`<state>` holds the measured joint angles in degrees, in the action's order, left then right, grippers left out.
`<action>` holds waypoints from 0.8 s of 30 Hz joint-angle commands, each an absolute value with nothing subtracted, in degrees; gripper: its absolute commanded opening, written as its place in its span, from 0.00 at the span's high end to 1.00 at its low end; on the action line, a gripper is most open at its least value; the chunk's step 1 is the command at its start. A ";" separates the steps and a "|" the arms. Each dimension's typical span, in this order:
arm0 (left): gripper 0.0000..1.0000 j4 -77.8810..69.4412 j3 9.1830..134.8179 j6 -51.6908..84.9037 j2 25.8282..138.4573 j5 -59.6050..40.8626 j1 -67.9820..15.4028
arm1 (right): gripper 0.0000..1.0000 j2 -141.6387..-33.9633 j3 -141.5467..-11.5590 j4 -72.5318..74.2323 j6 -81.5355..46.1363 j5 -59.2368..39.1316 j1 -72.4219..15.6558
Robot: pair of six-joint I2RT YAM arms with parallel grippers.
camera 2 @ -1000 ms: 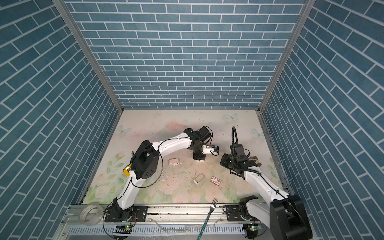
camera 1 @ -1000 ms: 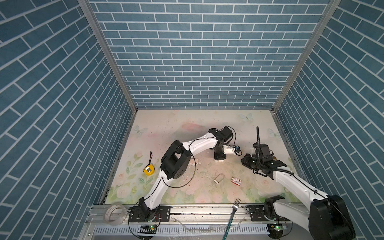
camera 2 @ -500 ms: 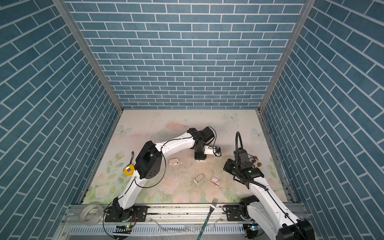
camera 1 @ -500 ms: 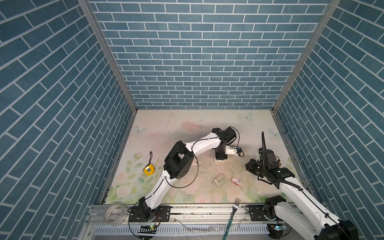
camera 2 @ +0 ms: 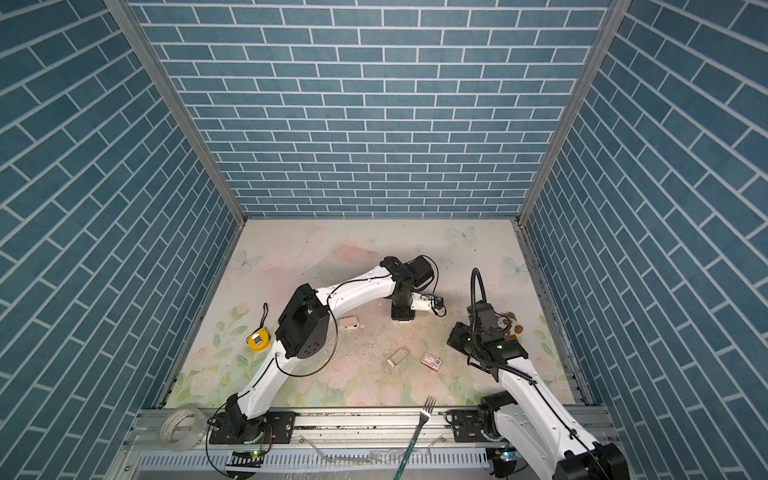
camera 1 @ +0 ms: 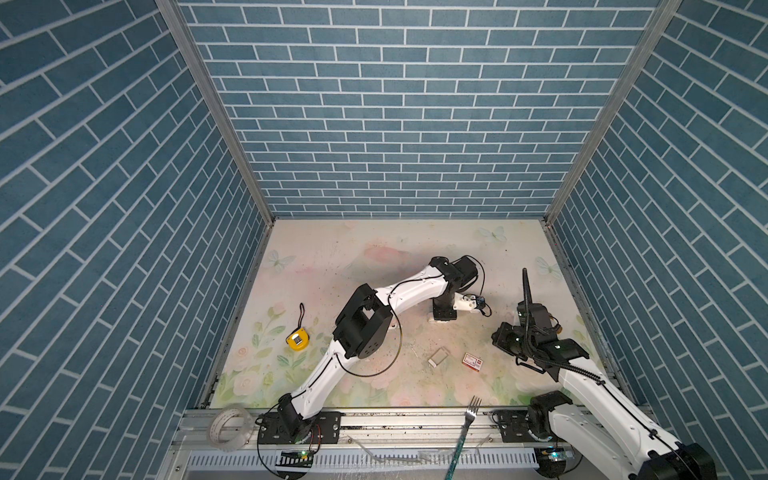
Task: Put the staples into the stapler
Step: 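Lift the closed stapler with the left gripper while right gripper releases and withdraws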
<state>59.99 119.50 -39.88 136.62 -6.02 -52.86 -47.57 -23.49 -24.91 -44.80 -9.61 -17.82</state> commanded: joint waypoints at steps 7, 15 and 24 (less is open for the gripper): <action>0.88 63.38 115.21 -39.64 143.40 -1.99 -52.73 | 0.90 -47.41 -22.73 -25.36 -46.23 -8.51 -17.50; 0.84 64.42 117.93 -39.29 139.23 -2.11 -52.56 | 0.90 -47.73 -23.12 -25.49 -45.88 -7.91 -17.49; 0.80 64.25 116.94 -39.20 135.63 -2.05 -52.22 | 0.90 -48.41 -23.47 -25.26 -45.70 -7.74 -17.49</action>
<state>60.20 119.20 -39.24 135.66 -5.23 -53.08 -47.88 -23.40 -24.86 -44.77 -8.95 -17.72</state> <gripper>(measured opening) 0.245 0.104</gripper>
